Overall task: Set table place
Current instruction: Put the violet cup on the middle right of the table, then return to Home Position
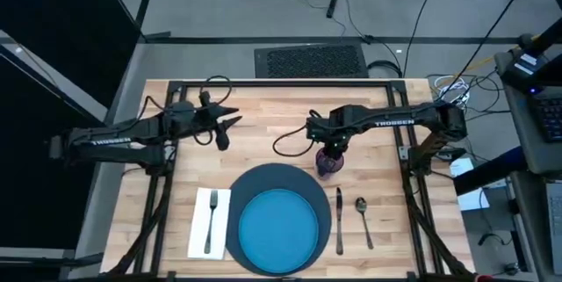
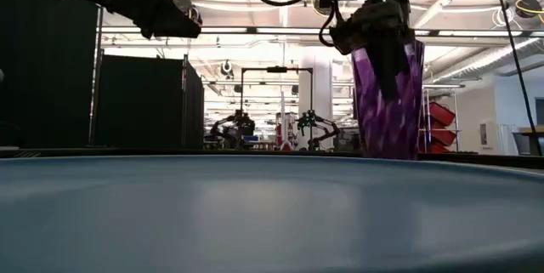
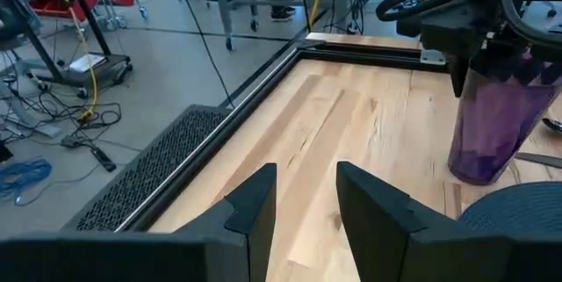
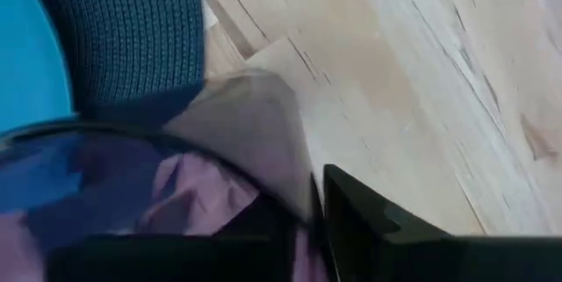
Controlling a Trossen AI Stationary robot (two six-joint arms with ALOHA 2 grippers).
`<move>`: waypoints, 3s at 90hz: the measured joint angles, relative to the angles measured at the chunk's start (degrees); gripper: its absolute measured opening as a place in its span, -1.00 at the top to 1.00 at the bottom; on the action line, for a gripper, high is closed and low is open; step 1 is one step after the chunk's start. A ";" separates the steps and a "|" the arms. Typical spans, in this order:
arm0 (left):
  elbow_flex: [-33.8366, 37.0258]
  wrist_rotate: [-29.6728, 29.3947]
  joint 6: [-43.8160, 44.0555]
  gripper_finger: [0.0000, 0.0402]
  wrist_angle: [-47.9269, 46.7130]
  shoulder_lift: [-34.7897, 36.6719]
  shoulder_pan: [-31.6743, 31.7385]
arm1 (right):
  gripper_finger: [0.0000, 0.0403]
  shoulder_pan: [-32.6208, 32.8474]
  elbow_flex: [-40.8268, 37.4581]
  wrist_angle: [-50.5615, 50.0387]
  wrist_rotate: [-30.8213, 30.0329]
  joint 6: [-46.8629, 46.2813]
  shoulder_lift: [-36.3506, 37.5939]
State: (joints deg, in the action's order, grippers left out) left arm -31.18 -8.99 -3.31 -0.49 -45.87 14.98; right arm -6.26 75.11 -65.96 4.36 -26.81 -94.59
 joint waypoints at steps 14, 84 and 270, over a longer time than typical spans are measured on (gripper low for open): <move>0.00 0.00 0.00 0.47 -0.02 0.00 0.00 | 0.40 0.00 0.00 0.01 -0.02 0.34 0.00; -0.02 0.29 1.04 0.47 2.67 0.05 -0.43 | 0.12 2.85 25.76 -21.86 1.17 9.70 4.47; 18.53 13.05 2.97 0.47 13.49 25.96 0.48 | 0.21 1.60 -72.98 86.94 10.80 14.42 69.46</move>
State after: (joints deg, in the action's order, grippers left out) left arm -12.64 4.06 -0.34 13.00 -19.91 15.47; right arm -4.67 2.13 20.98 15.16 -12.39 -25.12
